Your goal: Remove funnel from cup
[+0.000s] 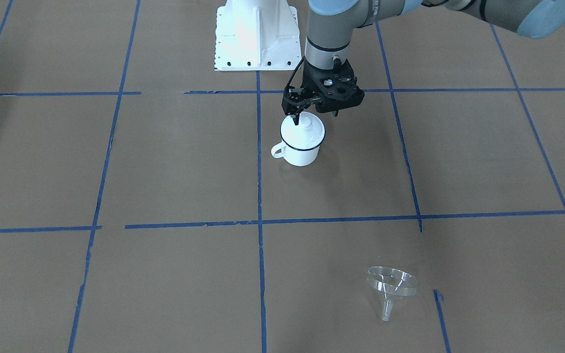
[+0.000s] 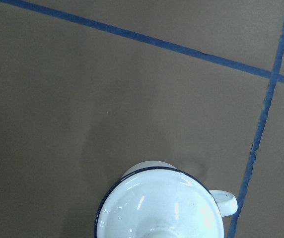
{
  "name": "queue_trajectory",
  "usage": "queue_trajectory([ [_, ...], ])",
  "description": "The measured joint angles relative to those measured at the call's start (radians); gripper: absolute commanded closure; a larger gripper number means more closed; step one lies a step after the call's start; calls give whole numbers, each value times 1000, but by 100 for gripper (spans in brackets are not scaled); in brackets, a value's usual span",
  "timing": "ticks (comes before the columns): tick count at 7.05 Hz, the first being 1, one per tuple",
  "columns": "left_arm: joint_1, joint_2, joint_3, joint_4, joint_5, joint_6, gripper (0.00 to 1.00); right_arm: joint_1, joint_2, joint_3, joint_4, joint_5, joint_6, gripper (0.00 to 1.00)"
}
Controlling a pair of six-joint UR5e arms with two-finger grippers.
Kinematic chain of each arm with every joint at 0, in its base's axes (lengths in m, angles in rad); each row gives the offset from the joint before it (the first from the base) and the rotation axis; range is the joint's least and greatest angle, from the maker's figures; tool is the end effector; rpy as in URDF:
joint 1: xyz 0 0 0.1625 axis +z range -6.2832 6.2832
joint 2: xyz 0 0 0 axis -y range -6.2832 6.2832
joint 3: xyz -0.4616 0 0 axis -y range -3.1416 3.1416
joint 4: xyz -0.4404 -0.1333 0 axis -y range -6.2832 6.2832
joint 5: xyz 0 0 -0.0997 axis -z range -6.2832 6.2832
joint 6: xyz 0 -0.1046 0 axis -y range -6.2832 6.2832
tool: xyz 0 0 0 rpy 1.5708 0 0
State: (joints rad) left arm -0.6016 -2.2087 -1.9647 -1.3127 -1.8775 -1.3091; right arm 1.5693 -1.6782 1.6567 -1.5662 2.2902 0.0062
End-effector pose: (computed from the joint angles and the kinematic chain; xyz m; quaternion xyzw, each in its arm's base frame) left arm 0.4717 -0.4472 0.1570 0.0275 0.3978 -0.0980 0.9118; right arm 0.0636 -0.4893 0.7113 -0.0093 -0.3519 0.0052 0.9360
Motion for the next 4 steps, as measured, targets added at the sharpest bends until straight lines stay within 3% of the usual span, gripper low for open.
queue_trajectory([
  [2,-163,118,-89,-2,-75,309,0,0,0,0,0,0,0,0],
  [4,-420,268,-82,-4,-239,682,0,0,0,-1,0,0,0,0],
])
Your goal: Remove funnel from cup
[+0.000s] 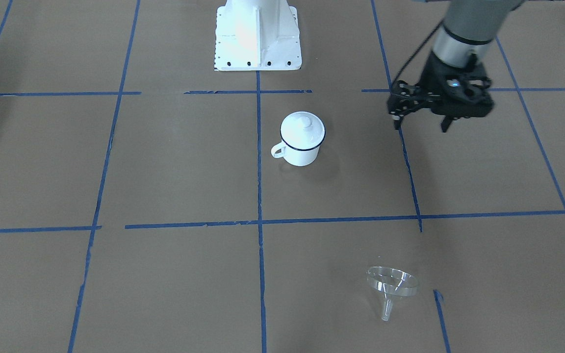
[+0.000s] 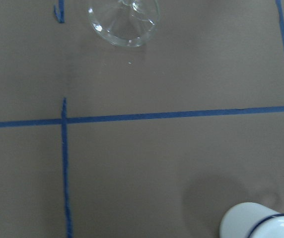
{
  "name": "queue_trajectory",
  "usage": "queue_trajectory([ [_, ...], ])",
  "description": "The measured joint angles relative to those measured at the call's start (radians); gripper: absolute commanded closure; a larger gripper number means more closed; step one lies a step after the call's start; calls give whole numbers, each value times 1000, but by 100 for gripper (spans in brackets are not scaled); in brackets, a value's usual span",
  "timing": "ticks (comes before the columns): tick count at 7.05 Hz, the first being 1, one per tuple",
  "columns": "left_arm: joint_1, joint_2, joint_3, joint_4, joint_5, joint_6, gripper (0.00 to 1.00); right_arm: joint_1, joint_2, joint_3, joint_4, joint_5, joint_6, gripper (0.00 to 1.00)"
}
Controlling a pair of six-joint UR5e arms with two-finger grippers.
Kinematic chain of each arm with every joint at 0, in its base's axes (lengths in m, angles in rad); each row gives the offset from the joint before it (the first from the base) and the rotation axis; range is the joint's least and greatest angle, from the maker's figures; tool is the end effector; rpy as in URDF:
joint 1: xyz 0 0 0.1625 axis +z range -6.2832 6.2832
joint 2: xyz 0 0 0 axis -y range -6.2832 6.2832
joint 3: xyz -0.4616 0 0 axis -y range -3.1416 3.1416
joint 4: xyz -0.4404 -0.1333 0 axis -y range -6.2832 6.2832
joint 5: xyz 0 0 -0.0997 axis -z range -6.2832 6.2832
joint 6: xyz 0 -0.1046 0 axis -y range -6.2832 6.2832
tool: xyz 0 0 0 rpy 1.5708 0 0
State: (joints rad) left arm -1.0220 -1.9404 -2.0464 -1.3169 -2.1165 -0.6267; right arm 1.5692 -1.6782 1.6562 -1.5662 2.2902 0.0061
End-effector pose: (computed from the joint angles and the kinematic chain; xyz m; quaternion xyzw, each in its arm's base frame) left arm 0.2412 -0.5459 0.2821 0.0906 0.3701 0.0426 0.9236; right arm 0.0636 -0.4892 0.7115 -0.0095 -0.3519 0.0052 0.9360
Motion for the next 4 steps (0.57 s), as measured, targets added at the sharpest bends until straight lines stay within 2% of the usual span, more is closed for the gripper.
queue_trajectory([
  [2,-263,139,94,-2,-123,386,0,0,0,0,0,0,0,0],
  [4,-470,229,270,-15,-165,671,0,0,0,0,0,0,0,0],
])
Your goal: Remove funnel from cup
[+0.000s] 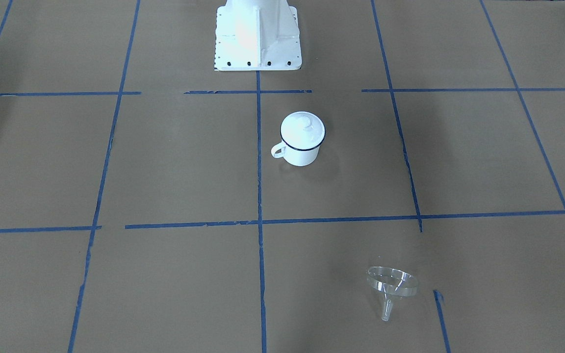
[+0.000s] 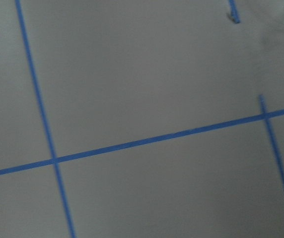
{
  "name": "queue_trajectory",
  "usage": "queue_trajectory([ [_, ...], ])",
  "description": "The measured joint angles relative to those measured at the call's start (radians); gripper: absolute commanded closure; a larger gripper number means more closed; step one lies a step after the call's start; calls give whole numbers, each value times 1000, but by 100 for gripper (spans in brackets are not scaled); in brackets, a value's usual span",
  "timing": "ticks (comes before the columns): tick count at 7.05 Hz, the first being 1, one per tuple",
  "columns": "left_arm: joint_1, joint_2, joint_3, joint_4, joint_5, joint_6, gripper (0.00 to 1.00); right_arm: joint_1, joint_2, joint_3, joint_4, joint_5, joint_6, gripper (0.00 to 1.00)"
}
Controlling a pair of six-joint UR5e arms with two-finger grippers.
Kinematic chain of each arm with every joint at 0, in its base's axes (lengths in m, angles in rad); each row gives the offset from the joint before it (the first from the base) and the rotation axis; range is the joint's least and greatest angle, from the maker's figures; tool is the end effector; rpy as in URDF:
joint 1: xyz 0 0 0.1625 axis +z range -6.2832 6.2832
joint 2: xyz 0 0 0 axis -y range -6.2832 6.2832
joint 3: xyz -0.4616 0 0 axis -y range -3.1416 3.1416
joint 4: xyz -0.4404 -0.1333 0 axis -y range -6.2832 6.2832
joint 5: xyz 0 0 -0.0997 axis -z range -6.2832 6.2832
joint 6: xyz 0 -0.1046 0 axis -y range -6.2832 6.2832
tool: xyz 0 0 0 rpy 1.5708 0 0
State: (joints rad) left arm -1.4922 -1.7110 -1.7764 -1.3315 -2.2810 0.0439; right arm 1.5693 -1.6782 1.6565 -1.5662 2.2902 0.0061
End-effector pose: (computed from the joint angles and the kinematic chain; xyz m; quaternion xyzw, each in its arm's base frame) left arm -0.0189 -0.5897 0.5386 0.0439 0.3480 0.0758 0.9334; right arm 0.0636 -0.4892 0.7114 -0.0093 -0.3519 0.0052 0.9360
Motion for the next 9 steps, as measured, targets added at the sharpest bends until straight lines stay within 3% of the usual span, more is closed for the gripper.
queue_trajectory([
  [3,-116,127,99,-80,-10,109,0,0,0,0,0,0,0,0],
  [9,-158,141,121,-94,-69,115,0,0,0,0,0,0,0,0],
])
